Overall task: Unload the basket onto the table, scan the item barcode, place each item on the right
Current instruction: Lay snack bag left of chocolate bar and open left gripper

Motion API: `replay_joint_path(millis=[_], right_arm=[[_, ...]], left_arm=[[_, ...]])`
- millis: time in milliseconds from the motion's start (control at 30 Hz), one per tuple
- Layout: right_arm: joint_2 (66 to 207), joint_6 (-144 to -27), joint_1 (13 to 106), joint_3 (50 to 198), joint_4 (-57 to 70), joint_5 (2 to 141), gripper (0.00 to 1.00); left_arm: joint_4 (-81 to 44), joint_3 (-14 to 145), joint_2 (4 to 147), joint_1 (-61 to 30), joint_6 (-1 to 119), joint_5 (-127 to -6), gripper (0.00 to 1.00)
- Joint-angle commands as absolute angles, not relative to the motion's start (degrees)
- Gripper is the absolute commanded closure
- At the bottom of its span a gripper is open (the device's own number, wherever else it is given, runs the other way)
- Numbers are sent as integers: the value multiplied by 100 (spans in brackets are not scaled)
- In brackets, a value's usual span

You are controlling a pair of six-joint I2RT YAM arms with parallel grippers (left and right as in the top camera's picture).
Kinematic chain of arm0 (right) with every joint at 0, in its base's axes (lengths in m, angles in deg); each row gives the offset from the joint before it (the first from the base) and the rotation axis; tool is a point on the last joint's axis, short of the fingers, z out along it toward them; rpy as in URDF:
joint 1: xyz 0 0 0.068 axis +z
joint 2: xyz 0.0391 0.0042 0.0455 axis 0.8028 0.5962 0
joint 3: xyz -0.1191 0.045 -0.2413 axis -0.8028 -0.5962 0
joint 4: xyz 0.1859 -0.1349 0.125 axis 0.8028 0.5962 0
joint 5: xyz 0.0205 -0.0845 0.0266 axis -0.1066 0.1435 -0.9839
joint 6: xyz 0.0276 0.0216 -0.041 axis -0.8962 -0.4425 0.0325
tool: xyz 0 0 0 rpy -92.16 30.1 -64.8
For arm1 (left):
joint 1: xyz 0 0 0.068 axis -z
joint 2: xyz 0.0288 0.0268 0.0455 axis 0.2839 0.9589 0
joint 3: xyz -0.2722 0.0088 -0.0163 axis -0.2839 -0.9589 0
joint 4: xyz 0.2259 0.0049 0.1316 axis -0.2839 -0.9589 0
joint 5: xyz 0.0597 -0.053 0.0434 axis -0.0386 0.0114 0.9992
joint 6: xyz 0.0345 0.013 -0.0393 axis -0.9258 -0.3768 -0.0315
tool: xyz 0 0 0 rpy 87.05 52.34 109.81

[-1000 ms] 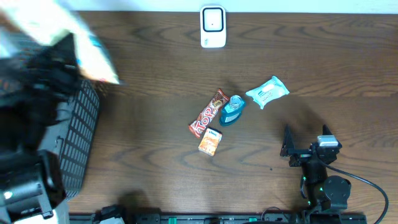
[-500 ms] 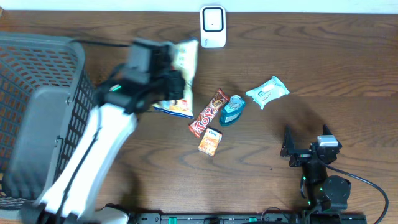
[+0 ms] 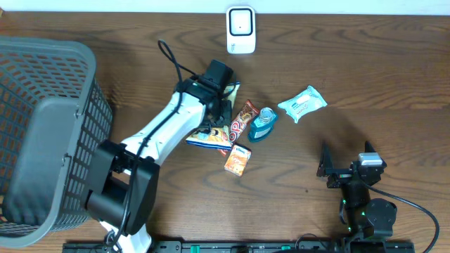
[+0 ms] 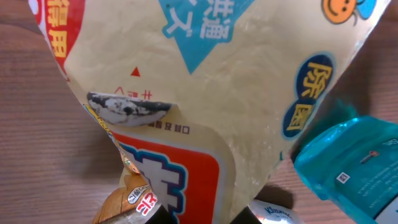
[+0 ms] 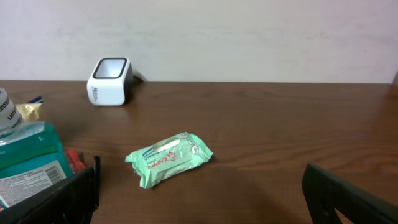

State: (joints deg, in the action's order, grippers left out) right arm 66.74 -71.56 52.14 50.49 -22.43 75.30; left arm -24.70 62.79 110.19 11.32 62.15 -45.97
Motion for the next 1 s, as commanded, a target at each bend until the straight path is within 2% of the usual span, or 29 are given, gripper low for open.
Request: replay_joint_path(millis=[0, 67, 100, 133, 200, 233, 300, 567, 667, 800, 967], right_arm=[[6645, -7234, 5260, 5042, -2226, 7555, 1], [6645, -7234, 5260, 5042, -2226, 7555, 1], [6645, -7234, 5260, 5042, -2223, 7555, 1], [6645, -7234, 5258, 5042, -2226, 7555, 1], [6645, -7234, 5260, 5042, -2226, 7555, 1], [6645, -7234, 5260, 5042, -2226, 7555, 1], [6645, -7234, 5260, 5042, -2223, 7555, 1], [6645, -7234, 5260, 5042, -2223, 7555, 1], [6645, -7234, 5260, 5042, -2226, 7555, 1], [6645, -7234, 5260, 5042, -2226, 7555, 1], [6645, -7234, 5260, 5042, -2226, 7555, 1]], left_arm=[[-2489, 6277, 10995, 1244, 6338, -4092, 93], [-2509, 6277, 10995, 1241, 6340, -4088, 92], [-2522, 6277, 10992, 1241, 6338, -4088, 83], [-2531, 6277, 10977, 1241, 6338, -4088, 66], [-2531, 6277, 10927, 1241, 6338, -4086, 22], [-2531, 6277, 10881, 1241, 6340, -4086, 8], [-2529, 6277, 10750, 1241, 6338, -4079, 4], [-2636, 6279, 9449, 1241, 6335, -3541, 2], [-2557, 6279, 8728, 1241, 6335, -2977, 2], [-2083, 6279, 7758, 1241, 6333, -1963, 2], [-885, 6279, 6671, 1241, 5881, -888, 2]])
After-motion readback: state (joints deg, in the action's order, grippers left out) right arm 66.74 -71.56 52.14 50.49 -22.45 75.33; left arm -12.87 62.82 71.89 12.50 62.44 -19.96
